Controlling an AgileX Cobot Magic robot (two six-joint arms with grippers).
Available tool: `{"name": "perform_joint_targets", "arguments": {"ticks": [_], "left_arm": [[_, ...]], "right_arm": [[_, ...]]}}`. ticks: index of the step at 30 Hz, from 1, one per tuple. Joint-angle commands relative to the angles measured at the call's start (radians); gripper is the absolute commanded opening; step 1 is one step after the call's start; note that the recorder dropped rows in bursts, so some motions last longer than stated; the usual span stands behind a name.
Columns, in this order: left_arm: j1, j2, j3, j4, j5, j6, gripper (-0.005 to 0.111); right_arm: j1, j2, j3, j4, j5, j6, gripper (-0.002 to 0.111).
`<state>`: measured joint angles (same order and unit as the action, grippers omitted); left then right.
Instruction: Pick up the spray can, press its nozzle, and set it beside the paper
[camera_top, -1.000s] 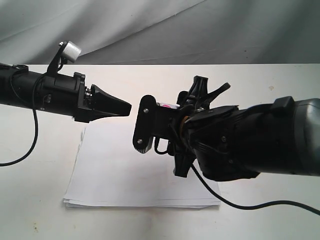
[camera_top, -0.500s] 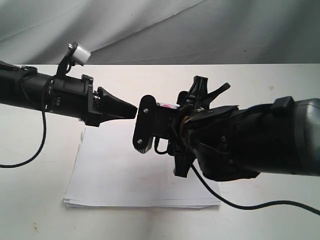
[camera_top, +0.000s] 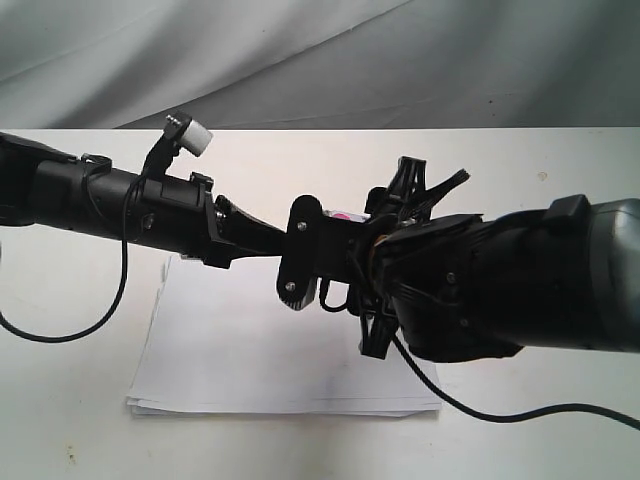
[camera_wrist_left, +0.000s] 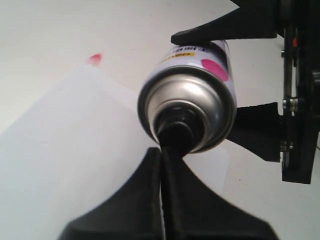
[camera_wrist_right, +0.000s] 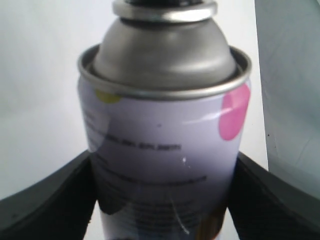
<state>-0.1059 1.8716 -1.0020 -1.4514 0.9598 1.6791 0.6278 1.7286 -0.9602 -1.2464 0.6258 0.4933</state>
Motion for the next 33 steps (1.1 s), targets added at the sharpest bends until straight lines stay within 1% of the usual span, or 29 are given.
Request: {"name": "perform_joint_targets", "arguments": {"ticks": [1, 10, 33], "left_arm": [[-0.015, 0.007, -0.004, -0.015, 0.019, 0.003, 0.000], [-0.015, 0.007, -0.004, -0.056, 0.038, 0.025, 0.000], [-0.015, 0.007, -0.004, -0.056, 0.030, 0.048, 0.000]], "right_arm": [[0.002, -0.013, -0.013, -0.049, -0.094, 0.001, 0.000], [0.002, -0.013, -0.013, -0.049, -0.107, 0.001, 0.000], [0.002, -0.013, -0.013, -0.044, -0.110, -0.022, 0.000]]}}
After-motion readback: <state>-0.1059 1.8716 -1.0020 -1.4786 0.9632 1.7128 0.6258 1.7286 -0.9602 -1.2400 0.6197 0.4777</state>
